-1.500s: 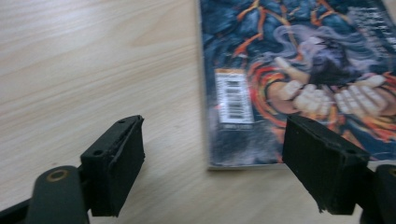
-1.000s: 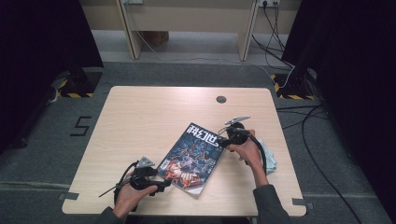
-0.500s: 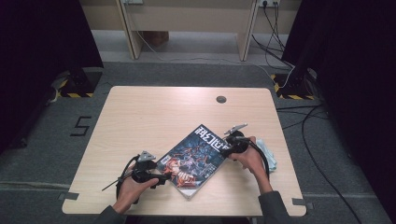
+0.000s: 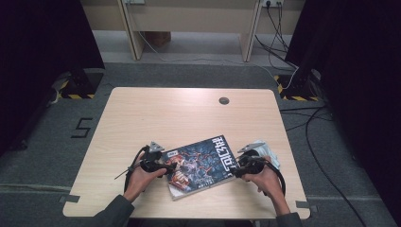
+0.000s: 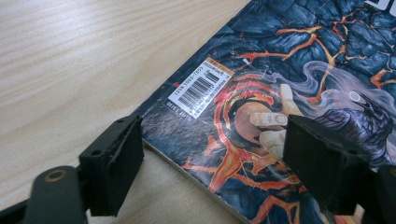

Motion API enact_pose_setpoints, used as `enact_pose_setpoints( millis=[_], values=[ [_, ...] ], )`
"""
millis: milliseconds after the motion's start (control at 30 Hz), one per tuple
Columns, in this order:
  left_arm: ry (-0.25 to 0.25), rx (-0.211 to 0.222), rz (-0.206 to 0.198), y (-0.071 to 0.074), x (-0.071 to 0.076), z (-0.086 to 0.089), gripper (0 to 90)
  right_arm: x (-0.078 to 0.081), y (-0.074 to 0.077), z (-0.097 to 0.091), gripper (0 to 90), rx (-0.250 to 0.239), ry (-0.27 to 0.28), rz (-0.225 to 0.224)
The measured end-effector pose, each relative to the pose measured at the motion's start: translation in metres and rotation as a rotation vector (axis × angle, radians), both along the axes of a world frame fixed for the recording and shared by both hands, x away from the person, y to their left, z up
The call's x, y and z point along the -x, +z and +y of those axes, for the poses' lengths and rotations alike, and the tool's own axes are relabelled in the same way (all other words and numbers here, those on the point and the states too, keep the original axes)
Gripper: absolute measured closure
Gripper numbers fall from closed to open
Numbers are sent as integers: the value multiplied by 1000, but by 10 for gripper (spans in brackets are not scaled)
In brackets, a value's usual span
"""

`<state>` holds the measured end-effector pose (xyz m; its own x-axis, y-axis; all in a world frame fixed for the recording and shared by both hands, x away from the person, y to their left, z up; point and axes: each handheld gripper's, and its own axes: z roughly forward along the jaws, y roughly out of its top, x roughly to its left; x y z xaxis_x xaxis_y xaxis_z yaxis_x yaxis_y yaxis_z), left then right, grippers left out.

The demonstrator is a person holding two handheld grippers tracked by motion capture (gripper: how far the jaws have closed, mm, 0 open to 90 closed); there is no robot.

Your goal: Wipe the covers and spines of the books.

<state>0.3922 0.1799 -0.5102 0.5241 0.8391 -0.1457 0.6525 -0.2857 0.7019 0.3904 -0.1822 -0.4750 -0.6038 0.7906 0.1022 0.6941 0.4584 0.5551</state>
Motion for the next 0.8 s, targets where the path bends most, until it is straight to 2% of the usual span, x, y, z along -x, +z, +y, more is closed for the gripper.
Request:
enact_pose_setpoints(
  millis=[67, 167, 333, 467, 567, 667, 800],
  values=[
    [4, 12, 6, 1, 3, 1, 222, -6, 0, -1, 442, -9, -40, -31],
    [-25, -28, 19, 3, 14, -1, 207, -16, -4, 1, 435, -38, -49, -32],
    [-91, -38, 32, 6, 39, -9, 200, -30, -13, 4, 412, -19, -68, -19],
    [-106, -37, 21, 5, 56, -12, 200, -38, -16, 8, 398, -16, -63, -36],
    [-106, -41, 12, 3, 58, -12, 201, -39, -17, 12, 412, -12, -66, -52],
    [-101, -23, 25, 1, 55, -10, 180, -35, -17, 17, 437, -23, -21, -47],
    [-112, -49, 10, 1, 51, -8, 183, -27, -17, 21, 432, -6, -18, -53]
  ],
)
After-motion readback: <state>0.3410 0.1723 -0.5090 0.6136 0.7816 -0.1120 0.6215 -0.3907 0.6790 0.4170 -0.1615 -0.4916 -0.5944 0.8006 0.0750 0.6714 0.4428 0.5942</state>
